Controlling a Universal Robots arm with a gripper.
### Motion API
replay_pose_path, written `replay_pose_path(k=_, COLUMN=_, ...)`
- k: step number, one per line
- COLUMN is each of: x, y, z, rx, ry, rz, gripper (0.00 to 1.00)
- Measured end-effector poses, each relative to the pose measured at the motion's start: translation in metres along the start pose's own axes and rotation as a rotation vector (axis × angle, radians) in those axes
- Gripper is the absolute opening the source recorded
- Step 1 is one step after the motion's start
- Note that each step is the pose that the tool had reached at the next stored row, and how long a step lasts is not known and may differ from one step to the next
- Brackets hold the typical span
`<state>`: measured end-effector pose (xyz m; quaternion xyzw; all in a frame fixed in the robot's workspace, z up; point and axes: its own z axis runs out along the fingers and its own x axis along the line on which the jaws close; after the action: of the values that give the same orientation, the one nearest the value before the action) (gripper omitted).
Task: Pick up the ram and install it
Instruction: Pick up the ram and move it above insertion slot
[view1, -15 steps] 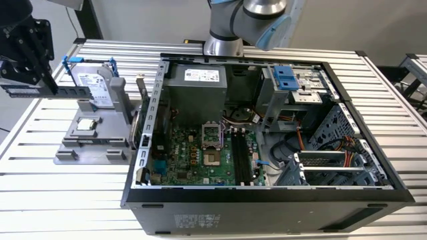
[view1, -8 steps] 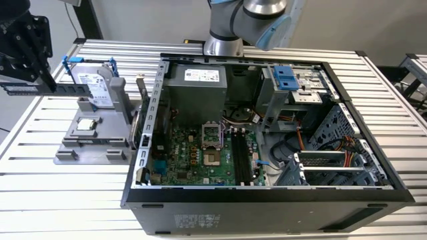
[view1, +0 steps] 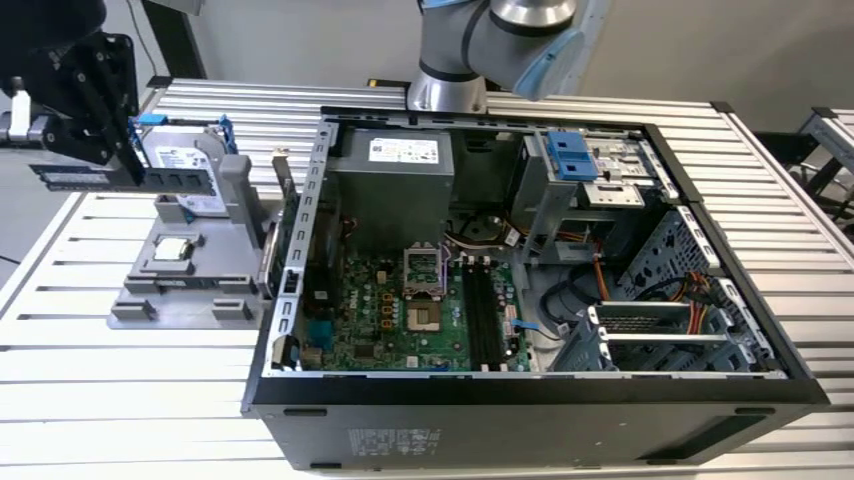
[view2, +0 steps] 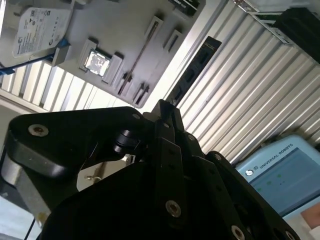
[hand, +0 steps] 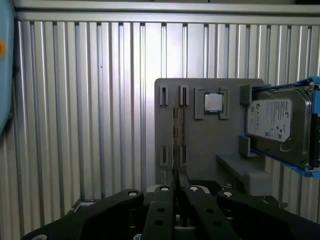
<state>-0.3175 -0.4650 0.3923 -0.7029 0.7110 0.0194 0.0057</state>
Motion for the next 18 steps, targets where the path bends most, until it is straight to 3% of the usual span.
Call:
replay_pose_path(k=11, x=-0.0004, y=-0.0333, z=-0.0006, rx=-0.0046, ry=0.0000, rz=0.000, gripper=0.00)
replay_pose_path(k=18, x=-0.0007, y=-0.0490, z=-0.0009, rx=-0.0050, ry=0.0002, rz=0.000, gripper=0.00)
